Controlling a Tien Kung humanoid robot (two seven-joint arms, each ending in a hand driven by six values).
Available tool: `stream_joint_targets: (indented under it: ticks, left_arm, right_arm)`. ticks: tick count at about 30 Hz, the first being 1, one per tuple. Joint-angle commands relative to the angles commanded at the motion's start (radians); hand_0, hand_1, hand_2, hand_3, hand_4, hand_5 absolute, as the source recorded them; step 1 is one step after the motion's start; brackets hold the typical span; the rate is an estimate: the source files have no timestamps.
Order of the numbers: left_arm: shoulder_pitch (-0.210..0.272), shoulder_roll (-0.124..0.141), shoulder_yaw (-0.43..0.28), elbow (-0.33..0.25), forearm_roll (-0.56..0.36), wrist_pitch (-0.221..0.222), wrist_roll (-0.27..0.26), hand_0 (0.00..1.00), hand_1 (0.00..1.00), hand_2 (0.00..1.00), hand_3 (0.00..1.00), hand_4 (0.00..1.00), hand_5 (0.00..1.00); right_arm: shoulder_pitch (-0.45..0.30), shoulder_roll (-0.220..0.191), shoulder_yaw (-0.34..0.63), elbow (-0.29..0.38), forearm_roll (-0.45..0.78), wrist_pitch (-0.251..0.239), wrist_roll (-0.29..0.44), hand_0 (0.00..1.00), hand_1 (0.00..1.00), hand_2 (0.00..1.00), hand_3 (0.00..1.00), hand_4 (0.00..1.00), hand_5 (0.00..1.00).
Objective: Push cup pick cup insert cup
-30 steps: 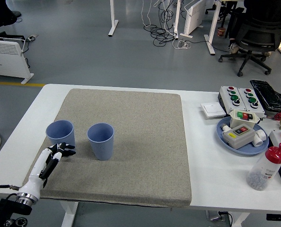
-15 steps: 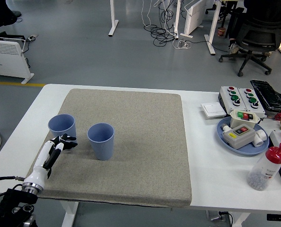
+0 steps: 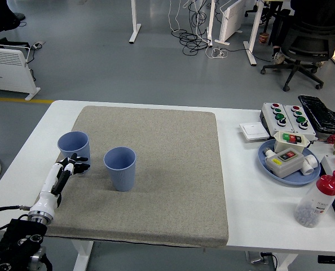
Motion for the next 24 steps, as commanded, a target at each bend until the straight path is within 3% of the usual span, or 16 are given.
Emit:
stream_joint_targets:
  ticks: [24]
  left_arm:
    - [-0.162, -0.038, 0.08, 0.189, -0.076, 0.0, -0.03, 0.677, 0.613, 0.548, 0.598, 0.572, 0.998]
  right_arm:
    - [-0.001, 0.001, 0.002, 0.002, -0.009, 0.001, -0.002, 0.69, 0.619, 0.634, 0.545, 0.092, 0.486]
